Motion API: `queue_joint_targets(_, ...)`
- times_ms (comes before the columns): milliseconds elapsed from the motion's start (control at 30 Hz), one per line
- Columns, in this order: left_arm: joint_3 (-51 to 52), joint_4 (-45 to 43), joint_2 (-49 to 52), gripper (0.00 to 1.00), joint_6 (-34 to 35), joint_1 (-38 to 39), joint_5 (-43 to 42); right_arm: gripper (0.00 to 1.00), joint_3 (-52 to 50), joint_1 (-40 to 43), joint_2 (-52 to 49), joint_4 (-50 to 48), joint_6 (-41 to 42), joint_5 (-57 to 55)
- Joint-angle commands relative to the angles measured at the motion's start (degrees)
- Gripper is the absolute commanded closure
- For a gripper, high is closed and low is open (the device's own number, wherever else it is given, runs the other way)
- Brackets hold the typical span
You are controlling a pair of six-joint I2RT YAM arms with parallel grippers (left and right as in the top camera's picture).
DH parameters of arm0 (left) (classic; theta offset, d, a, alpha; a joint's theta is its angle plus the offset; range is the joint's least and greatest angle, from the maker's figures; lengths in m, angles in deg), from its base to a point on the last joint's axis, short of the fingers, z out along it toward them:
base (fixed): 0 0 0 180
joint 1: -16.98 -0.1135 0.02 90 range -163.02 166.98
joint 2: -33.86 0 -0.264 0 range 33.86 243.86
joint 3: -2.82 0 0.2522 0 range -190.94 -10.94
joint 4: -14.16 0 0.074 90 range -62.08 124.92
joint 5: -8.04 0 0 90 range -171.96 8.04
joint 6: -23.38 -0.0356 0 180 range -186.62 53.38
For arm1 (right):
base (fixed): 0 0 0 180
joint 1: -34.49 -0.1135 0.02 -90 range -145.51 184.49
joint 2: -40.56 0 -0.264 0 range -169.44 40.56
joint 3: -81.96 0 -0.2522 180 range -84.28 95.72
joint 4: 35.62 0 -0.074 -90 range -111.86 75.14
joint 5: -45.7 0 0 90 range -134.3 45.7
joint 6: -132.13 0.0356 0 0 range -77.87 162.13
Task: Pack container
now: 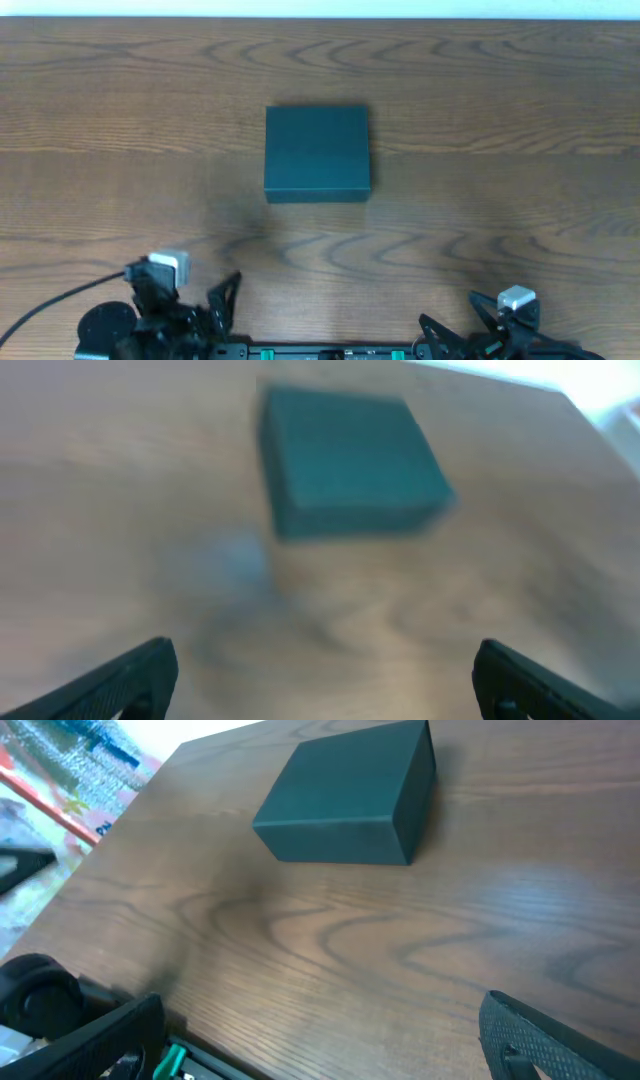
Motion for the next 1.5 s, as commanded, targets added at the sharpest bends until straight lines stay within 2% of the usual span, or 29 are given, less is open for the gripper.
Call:
queue_joint_targets(0, 3.93, -3.63, -1.33, 0.05, -6.99, 0.17, 13.35, 0.01, -0.37, -0.57, 0.31, 0.02, 0.61, 0.57)
queue_joint_targets(133, 12.85, -11.72, -4.22, 0.05, -7.87, 0.15, 18.84, 0.01, -0.37, -0.57, 0.28, 0.02, 0.61, 0.57)
queue_joint_targets(300, 23.82, -22.56, -8.72, 0.05, -7.87, 0.09, 21.38, 0.01, -0.37, -0.57, 0.31, 0.04, 0.61, 0.57)
queue_joint_targets(633, 34.32, -32.41, -10.08, 0.05, -7.82, -0.35, 21.64, 0.01, -0.37, -0.57, 0.31, 0.02, 0.61, 0.57)
queue_joint_targets(1467, 34.56, -33.29, -9.99, 0.05, -7.85, -0.33, 21.62, 0.01, -0.37, -0.57, 0.31, 0.02, 0.61, 0.57)
